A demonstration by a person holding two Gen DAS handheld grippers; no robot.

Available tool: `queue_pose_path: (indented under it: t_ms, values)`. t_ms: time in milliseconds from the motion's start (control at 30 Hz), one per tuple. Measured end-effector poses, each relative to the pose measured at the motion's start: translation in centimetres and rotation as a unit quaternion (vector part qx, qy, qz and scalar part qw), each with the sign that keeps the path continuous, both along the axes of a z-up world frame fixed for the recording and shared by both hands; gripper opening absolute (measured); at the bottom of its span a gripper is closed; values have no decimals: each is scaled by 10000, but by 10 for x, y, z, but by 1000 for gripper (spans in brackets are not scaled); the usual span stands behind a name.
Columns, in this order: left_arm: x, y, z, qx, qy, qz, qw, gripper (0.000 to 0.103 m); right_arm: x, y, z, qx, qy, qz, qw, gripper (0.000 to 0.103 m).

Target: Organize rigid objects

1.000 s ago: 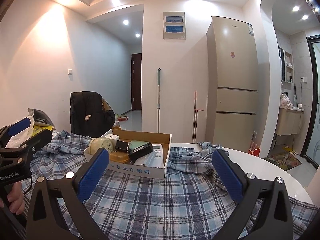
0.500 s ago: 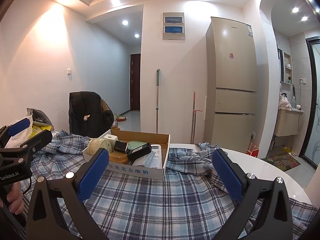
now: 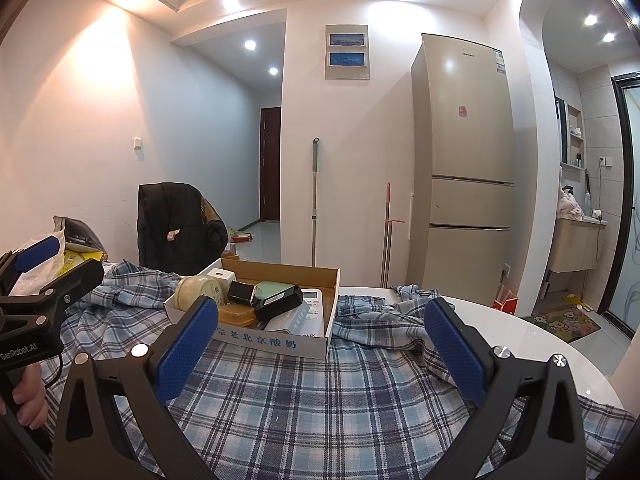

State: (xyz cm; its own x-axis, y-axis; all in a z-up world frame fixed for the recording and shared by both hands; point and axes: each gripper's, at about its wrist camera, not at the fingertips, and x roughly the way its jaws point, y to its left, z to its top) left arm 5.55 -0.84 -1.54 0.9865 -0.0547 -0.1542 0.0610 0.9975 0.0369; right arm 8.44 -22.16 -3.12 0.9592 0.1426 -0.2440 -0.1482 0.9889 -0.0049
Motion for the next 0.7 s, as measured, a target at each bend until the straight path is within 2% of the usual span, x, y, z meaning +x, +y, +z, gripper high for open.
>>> queue_pose_path:
  t_ms: [700]
  values:
    - [-1,-1,0,22,-27,1,10000,103,0,0,0,-2,1,-2,10000,103]
